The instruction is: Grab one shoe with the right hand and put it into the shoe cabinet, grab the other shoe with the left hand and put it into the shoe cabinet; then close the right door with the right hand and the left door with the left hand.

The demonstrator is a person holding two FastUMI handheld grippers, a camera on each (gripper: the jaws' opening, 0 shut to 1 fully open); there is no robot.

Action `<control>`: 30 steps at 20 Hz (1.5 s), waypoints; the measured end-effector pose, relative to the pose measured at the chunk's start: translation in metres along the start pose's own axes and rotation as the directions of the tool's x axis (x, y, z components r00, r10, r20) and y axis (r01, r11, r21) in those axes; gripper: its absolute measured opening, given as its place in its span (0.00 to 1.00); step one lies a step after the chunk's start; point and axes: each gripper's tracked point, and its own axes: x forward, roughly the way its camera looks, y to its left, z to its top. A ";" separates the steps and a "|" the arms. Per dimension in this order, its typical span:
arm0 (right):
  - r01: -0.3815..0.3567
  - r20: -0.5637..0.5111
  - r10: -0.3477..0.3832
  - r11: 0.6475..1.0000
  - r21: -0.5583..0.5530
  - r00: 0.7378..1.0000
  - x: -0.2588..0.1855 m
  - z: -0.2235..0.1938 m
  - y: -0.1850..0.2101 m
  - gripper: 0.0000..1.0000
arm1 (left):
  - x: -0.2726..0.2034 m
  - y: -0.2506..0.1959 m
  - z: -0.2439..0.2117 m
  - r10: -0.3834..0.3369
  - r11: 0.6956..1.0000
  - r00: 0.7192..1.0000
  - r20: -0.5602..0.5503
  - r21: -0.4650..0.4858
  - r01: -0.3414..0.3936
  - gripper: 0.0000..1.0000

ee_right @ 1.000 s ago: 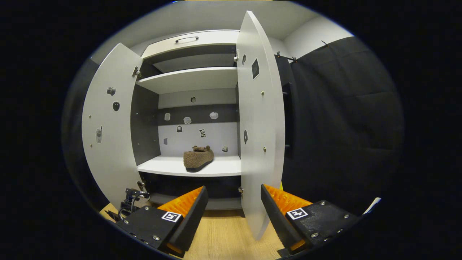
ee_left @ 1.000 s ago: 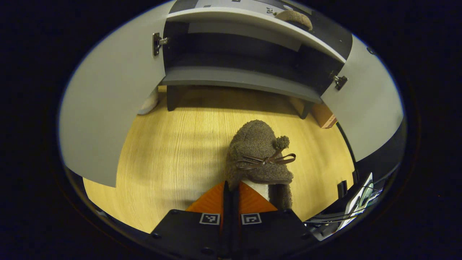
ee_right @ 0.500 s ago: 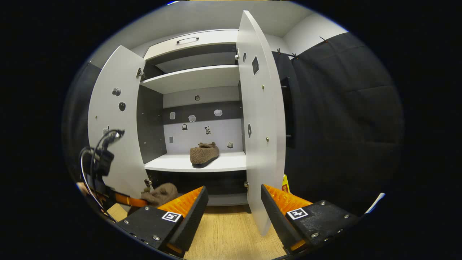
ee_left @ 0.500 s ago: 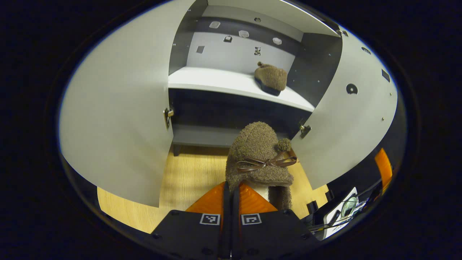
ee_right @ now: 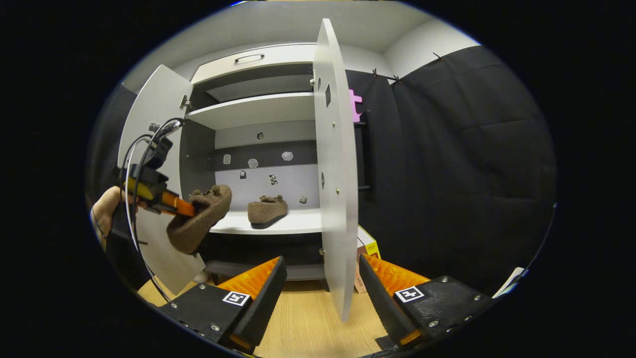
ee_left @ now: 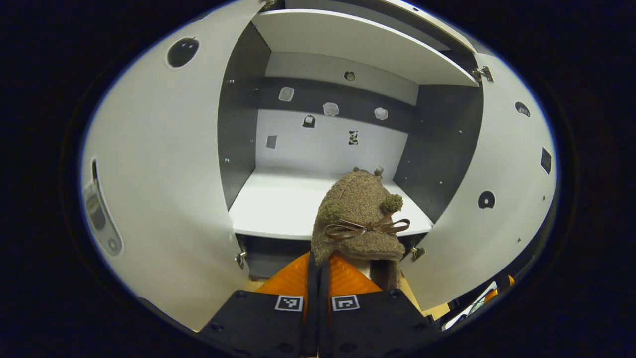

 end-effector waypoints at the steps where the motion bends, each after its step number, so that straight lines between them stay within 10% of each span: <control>1: 0.012 0.003 -0.012 1.000 0.001 1.000 -0.018 -0.009 0.000 0.91 | 0.008 0.003 0.018 0.013 1.000 1.000 0.016 -0.001 -0.013 0.07; 10: 0.123 -0.013 -0.123 0.992 -0.007 0.992 -0.019 -0.019 -0.052 0.91 | 0.094 0.020 0.100 0.075 0.997 0.997 0.015 -0.034 -0.074 0.07; 22: 0.184 -0.052 -0.182 0.982 0.037 0.982 0.002 -0.025 -0.077 0.91 | 0.178 0.042 0.068 0.147 0.989 0.983 -0.106 0.029 -0.145 0.08; 30: 0.204 -0.059 -0.203 0.979 0.018 0.977 0.007 -0.034 -0.090 0.92 | 0.151 0.042 0.089 0.144 0.987 0.989 -0.018 0.074 -0.142 0.41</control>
